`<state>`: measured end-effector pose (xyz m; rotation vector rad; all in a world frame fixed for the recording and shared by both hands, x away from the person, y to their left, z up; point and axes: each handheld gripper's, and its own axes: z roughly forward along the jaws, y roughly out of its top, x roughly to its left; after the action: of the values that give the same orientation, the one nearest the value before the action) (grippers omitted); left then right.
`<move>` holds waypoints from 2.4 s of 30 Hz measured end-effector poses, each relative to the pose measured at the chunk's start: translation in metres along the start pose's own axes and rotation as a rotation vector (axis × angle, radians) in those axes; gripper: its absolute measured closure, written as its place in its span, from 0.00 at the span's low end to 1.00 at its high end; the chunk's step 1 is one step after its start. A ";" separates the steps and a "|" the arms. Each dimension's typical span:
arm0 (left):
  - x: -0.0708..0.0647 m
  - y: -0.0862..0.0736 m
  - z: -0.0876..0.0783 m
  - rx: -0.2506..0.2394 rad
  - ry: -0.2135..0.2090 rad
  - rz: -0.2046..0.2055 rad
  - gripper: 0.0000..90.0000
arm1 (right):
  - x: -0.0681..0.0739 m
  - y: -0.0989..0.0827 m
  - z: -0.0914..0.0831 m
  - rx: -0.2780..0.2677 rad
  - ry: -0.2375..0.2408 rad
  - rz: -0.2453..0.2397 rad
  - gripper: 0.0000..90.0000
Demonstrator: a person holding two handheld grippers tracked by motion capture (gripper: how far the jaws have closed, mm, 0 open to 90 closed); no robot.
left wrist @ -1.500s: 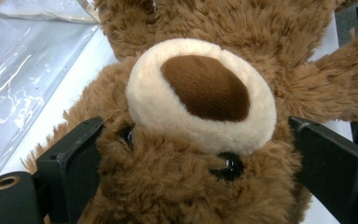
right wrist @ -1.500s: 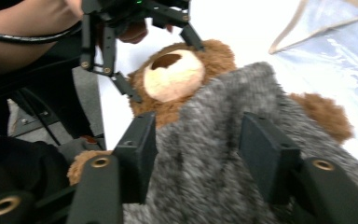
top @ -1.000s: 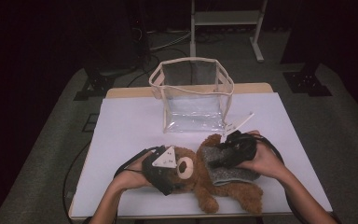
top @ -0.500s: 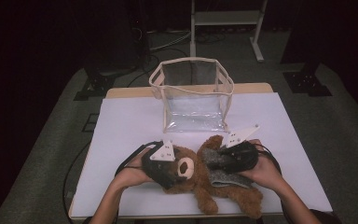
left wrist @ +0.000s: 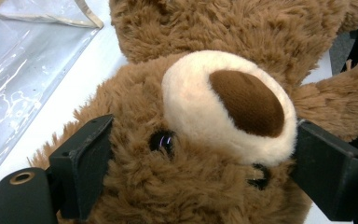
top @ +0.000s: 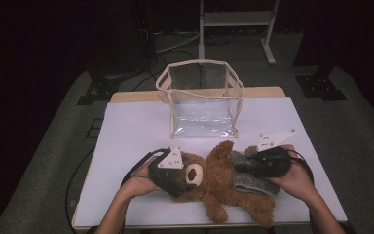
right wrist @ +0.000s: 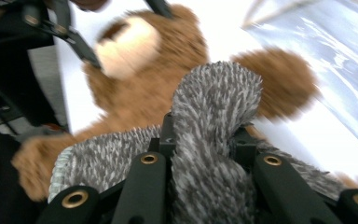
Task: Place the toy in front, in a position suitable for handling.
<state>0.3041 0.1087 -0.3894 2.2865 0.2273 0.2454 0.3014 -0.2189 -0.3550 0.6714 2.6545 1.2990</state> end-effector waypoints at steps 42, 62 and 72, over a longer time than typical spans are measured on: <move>-0.003 -0.002 -0.001 0.022 -0.007 0.004 0.15 | -0.006 -0.014 0.014 -0.056 0.042 -0.015 0.80; -0.001 -0.003 -0.003 0.033 -0.008 0.008 0.16 | 0.022 0.043 0.055 0.080 0.109 -0.151 0.80; 0.001 -0.004 -0.004 0.013 -0.009 -0.001 0.16 | 0.029 0.034 0.061 0.128 0.150 -0.147 0.80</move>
<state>0.3040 0.1147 -0.3900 2.2996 0.2254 0.2333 0.3048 -0.1438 -0.3642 0.3964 2.8641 1.1931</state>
